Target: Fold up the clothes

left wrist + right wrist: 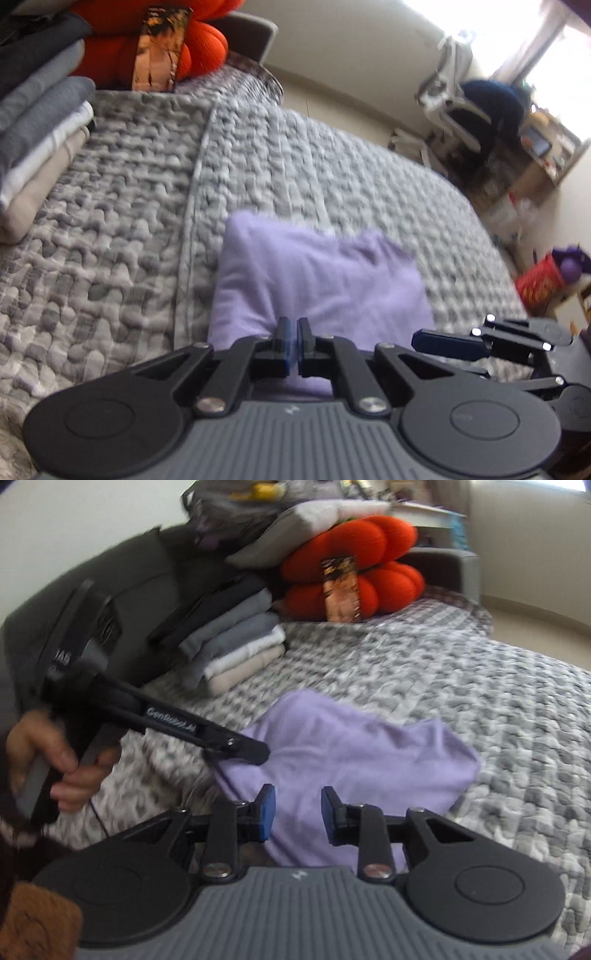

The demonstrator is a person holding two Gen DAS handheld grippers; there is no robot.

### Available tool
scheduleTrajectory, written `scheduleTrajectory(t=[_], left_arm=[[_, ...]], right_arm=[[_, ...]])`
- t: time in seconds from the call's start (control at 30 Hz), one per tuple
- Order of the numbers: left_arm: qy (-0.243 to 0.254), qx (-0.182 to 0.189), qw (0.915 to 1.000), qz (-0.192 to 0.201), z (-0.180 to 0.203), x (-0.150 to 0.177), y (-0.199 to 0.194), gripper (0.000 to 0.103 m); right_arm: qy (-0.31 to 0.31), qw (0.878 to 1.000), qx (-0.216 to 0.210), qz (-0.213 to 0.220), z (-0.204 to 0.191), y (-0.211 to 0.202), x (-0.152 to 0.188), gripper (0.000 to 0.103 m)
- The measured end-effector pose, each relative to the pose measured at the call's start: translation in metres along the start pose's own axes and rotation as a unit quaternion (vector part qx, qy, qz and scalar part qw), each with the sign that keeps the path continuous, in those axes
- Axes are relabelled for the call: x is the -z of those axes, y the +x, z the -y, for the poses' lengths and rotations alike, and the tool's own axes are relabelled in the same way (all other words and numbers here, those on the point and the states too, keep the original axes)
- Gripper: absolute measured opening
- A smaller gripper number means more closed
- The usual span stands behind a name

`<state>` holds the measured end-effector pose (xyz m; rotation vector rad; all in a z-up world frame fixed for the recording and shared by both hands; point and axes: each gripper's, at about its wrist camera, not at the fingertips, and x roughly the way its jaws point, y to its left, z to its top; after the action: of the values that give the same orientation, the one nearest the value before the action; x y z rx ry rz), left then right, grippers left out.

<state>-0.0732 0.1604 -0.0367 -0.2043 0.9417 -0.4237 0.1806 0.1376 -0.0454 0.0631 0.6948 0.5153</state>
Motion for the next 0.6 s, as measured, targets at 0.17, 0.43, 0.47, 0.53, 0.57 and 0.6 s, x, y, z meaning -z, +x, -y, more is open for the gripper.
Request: scheduleTrajectory(t=[0.17, 0.43, 0.47, 0.53, 0.57, 0.6], left_arm=[[0.022, 0.015, 0.9995, -0.015, -0.002, 0.008, -0.004, 0.003], [0.034, 0.013, 0.9991, -0.022, -0.005, 0.018, -0.013, 0.003], [0.033, 0.011, 0.9991, -0.023, -0.006, 0.019, -0.015, 0.003], [0.028, 0.007, 0.9993, -0.024, -0.010, 0.022, -0.018, 0.003], [0.024, 0.004, 0.9994, -0.025, -0.013, 0.022, -0.019, 0.003], [0.020, -0.002, 0.9995, -0.026, -0.016, 0.023, -0.020, 0.003]], right_arm=[[-0.016, 0.999, 0.002, -0.042, 0.001, 0.010, 0.014, 0.027], [-0.013, 0.998, -0.013, -0.056, 0.012, -0.007, 0.027, 0.025], [-0.010, 0.998, -0.015, -0.056, 0.014, -0.009, 0.029, 0.025], [-0.006, 0.998, -0.019, -0.057, 0.018, -0.015, 0.033, 0.025], [-0.004, 0.998, -0.019, -0.059, 0.020, -0.018, 0.034, 0.025], [-0.003, 0.998, -0.020, -0.061, 0.021, -0.021, 0.036, 0.025]])
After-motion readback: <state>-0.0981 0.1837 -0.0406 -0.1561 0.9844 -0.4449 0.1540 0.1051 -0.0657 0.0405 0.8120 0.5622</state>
